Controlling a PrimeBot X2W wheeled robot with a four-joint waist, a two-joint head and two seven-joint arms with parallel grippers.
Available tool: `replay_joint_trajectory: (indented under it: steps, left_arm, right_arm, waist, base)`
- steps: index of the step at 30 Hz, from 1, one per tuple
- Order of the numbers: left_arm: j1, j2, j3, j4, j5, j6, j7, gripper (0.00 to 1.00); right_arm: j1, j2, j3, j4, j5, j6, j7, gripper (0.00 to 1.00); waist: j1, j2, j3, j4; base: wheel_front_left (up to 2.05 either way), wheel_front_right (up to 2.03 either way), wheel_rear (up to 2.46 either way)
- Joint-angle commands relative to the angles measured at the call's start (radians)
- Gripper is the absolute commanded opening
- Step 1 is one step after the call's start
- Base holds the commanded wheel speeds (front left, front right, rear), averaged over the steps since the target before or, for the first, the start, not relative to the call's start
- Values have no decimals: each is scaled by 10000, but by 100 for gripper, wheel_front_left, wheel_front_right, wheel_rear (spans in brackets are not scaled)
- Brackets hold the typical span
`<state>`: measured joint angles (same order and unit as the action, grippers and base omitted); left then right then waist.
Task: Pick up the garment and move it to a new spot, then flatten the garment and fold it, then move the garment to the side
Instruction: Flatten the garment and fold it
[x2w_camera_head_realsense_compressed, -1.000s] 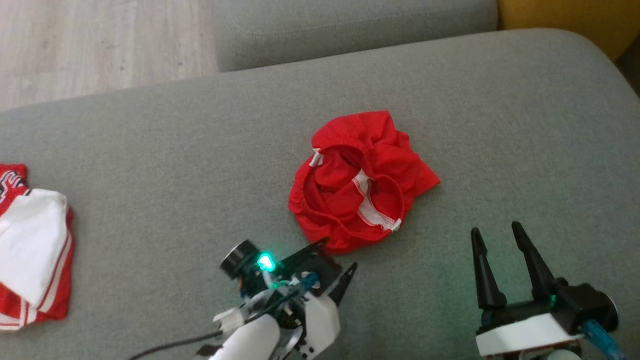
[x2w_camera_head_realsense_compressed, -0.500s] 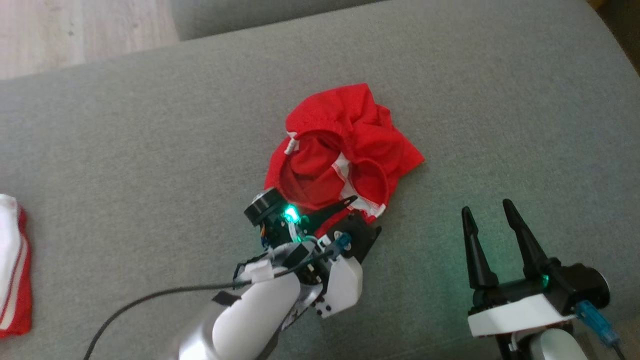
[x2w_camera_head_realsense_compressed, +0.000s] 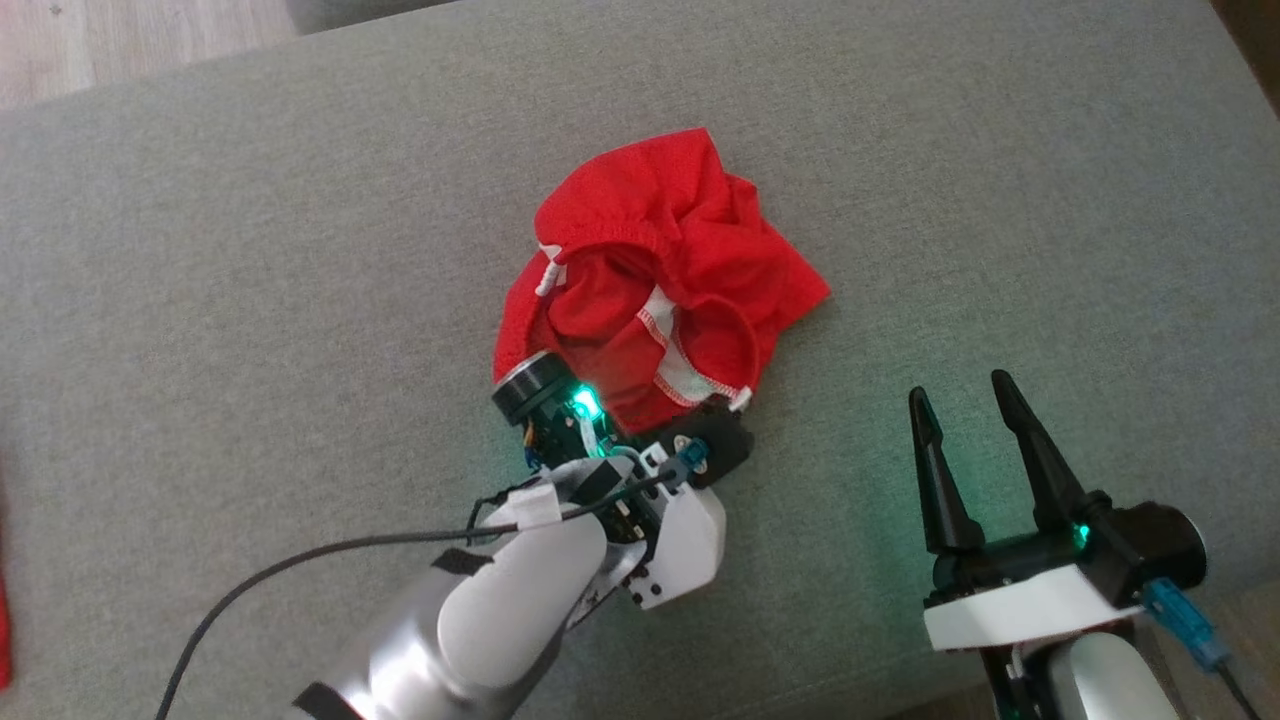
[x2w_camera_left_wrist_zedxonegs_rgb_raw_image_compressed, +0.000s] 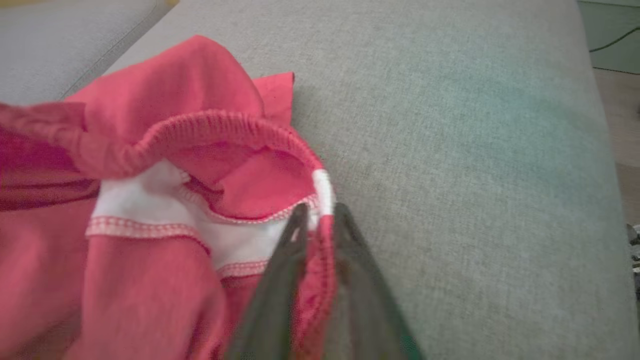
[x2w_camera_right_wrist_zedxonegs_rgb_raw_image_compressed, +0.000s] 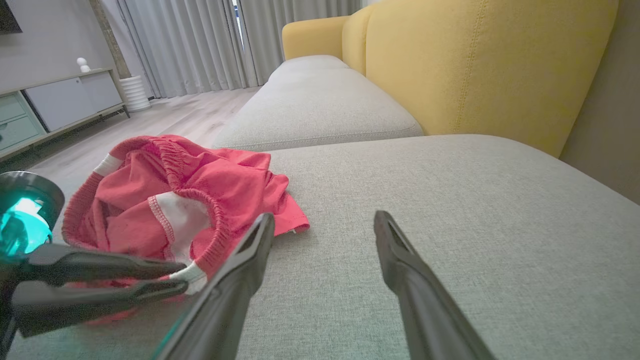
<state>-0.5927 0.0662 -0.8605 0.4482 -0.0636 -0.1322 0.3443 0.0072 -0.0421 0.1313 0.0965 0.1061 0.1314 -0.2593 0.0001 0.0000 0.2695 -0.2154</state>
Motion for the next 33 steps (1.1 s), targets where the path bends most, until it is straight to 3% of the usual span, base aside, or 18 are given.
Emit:
replay_joint_trajectory:
  steps: [1, 5, 13, 17, 25, 33]
  left_arm:
    - [-572, -79, 126, -239, -127, 29, -104, 0]
    - [-616, -104, 79, -292, -607, 24, -705, 0]
    - [-1142, -155, 218, -1287, -3839, 18, -2045, 0]
    - [-1851, -152, 55, -1657, -4846, 17, -2035, 0]
    - [-3617, 425, 616, -1771, -6264, 19, -2302, 0]
    - [-2075, 1396, 651, -1524, -6334, 295, -2744, 0]
  right_arm:
    - [-259, -81, 288, -268, 123, -7, -25, 100]
    - [-200, -81, 297, -166, 229, -7, -25, 100]
    - [18, -81, 384, -34, 362, -7, -25, 100]
    - [192, -81, 342, -12, 402, -7, -25, 100]
    - [666, -81, 64, 23, 1019, -7, -25, 100]
    - [845, -81, -83, -66, 1087, -7, -25, 100]
  waist:
    - [-1, 0, -19, -4]
    - [-1, 0, -241, 38]
    - [-1, 0, -1144, 159]
    - [-1, 0, -1553, 257]
    - [-1, 0, -2527, 564]
    - [-1, 0, -2269, 932]
  base:
    - [0, 0, 0]
    - [0, 0, 0]
    - [0, 0, 0]
    - [0, 0, 0]
    - [0, 0, 0]
    - [0, 0, 0]
